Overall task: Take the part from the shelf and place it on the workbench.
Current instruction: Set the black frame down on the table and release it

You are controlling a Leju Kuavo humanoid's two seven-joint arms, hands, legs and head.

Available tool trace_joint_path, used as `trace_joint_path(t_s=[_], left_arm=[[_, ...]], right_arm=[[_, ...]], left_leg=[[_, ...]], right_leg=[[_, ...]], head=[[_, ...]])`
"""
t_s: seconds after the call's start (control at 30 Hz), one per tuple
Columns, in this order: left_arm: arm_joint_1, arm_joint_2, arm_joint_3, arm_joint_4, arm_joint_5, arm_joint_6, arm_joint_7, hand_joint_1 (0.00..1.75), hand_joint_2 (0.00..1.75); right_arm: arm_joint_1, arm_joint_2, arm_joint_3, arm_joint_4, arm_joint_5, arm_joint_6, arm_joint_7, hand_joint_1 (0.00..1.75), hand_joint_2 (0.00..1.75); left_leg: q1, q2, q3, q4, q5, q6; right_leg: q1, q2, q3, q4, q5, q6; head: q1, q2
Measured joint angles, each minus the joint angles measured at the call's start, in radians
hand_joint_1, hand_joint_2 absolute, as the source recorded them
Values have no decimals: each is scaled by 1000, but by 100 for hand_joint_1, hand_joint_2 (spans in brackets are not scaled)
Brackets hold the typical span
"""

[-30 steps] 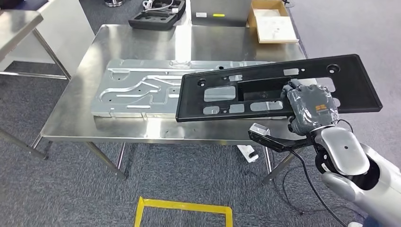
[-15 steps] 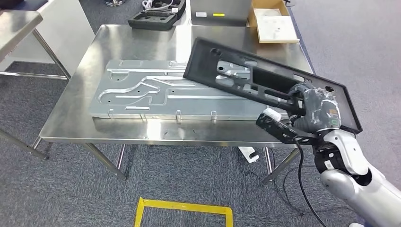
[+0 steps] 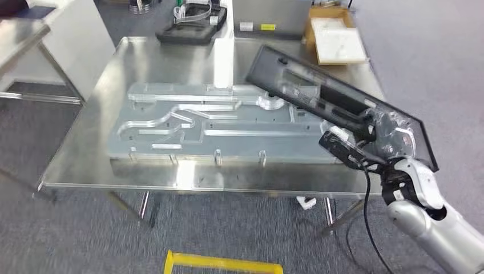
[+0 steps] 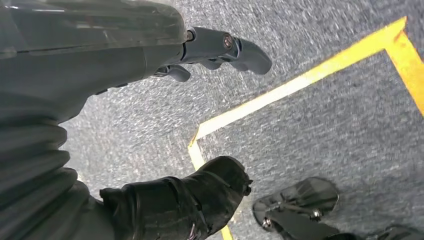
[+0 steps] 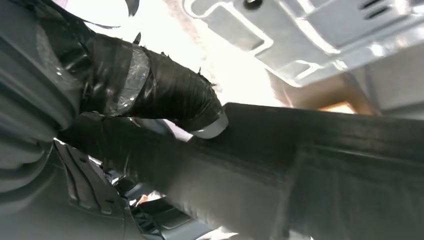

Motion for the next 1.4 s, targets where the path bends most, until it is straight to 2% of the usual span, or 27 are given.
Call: trace_joint_path(t_s=[0.07,0.13,0.2,0.23,0.3,0.33,0.37,0.43,0.47,0.5,0.57,0.63,0.67,0.7,0.77,0.8,0.83,0.9,0.93,0.97,1.13,1.2,1.27,1.3,1.33,1.37,1.4], left_arm=[[-1,0,0,0,0,0,-1,0,175],[-3,0,0,0,-1,0,-2,0,175],[-6,0,0,0,-1,0,-2,0,175],[-6,0,0,0,-1,0,-2,0,175],[-1,0,0,0,-2,0,-2,0,175],[3,0,0,0,-2,0,-2,0,175],[5,0,0,0,-2,0,-2,0,175],[7,4,0,2,1,4,2,0,175],[8,6,0,3,3,8,6,0,175],[8,8,0,4,6,14,9,0,175],[3,8,1,4,14,16,9,0,175],[-1,8,2,3,28,-1,-2,0,175],[-2,8,4,3,35,-14,-10,0,175],[-2,8,5,3,40,-27,-18,0,175],[-2,9,7,3,48,-43,-30,0,175],[-2,9,7,3,52,-45,-33,0,131],[-1,10,8,3,57,-45,-35,0,87],[1,10,14,3,71,-42,-40,0,0],[1,10,18,3,78,-34,-42,0,0],[1,11,22,3,83,-24,-43,0,0],[1,10,34,3,89,50,-39,0,0],[1,10,36,4,84,74,-27,0,0],[1,9,37,4,75,95,-12,0,0],[2,9,38,4,71,105,-3,0,0],[3,8,39,3,67,113,5,0,44],[4,8,39,3,65,121,13,0,87],[4,7,39,4,63,128,20,0,131]], right_arm=[[4,0,-3,3,0,0,-1,175,175],[4,1,-6,5,0,1,-1,175,175],[2,1,-7,7,1,4,-2,175,175],[2,1,-6,8,1,7,-2,175,175],[4,2,-6,12,1,13,-1,175,175],[5,2,-5,13,2,16,-1,175,175],[5,2,-5,15,3,20,0,175,175],[1,3,-1,20,9,33,6,175,175],[-1,4,2,24,14,42,10,175,175],[-2,6,6,27,19,51,15,175,175],[-1,6,10,31,27,81,20,175,175],[0,4,12,32,35,135,22,175,175],[-2,3,12,34,38,169,23,131,131],[-3,3,13,38,38,203,23,87,87],[-1,4,19,52,30,252,24,0,0],[4,5,24,61,23,265,24,0,0],[9,6,30,71,16,269,24,0,0],[12,7,41,87,4,266,24,0,0],[10,8,46,95,0,263,24,0,0],[8,9,50,100,-3,259,25,0,0],[14,11,59,110,-6,254,25,0,0],[14,11,60,109,-2,253,25,0,0],[15,12,60,109,2,253,25,0,0],[16,13,60,109,3,250,25,0,0],[17,14,61,108,2,245,25,0,0],[17,16,61,107,0,237,25,0,0],[17,17,61,105,-4,227,25,0,0]], left_leg=[[-2,2,7,7,0,-11],[-2,2,-22,79,10,-18],[1,2,-105,204,-10,-23],[1,2,-152,256,-38,-26],[1,2,-216,288,-85,-27],[0,2,-229,262,-82,-23],[-3,2,-234,214,-47,-15],[-17,0,-236,97,103,12],[-24,-1,-234,60,163,22],[-31,-2,-231,41,197,28],[-37,-2,-217,31,188,31],[-31,-2,-193,9,182,37],[-26,-1,-179,-3,179,40],[-21,-1,-168,-11,174,41],[-13,-2,-150,-16,160,38],[-8,-3,-142,-14,150,34],[-2,-5,-133,-10,140,28],[9,-9,-118,5,116,12],[11,-11,-115,18,103,2],[12,-12,-115,27,92,-7],[15,-10,-116,43,66,-33],[16,-3,-150,123,21,-39],[15,0,-219,257,-37,-41],[15,0,-246,302,-49,-40],[14,1,-255,314,-41,-36],[12,1,-245,287,-17,-29],[8,0,-218,227,20,-19]], right_leg=[[0,2,16,-6,-9,-17],[-2,2,43,-10,-27,-31],[0,1,71,-12,-50,-41],[2,1,86,-12,-63,-43],[7,3,121,-12,-91,-45],[10,4,142,-12,-107,-46],[14,4,164,-12,-122,-46],[18,7,195,-10,-152,-45],[17,8,203,-8,-164,-41],[13,10,204,-9,-173,-35],[7,11,214,-17,-187,-21],[5,10,218,-8,-203,-10],[4,10,199,29,-218,-5],[1,9,161,89,-235,1],[-10,8,56,227,-255,16],[-17,7,17,259,-241,23],[-24,7,-5,253,-206,31],[-37,4,6,141,-102,47],[-39,4,21,82,-66,52],[-40,4,33,43,-47,48],[-32,7,47,24,-56,-1],[-31,6,53,20,-58,-12],[-26,5,55,20,-59,-18],[-23,5,55,20,-60,-19],[-19,5,56,20,-60,-21],[-16,5,57,20,-61,-21],[-13,6,58,20,-61,-22]], head=[[0,0],[-3,0],[-5,0],[-6,0],[-6,0],[-6,0],[-6,0],[-2,0],[2,0],[3,0],[1,0],[2,0],[5,0],[8,0],[10,0],[10,0],[11,0],[11,0],[13,0],[13,0],[10,0],[7,0],[6,0],[6,0],[6,0],[6,0],[7,0]])
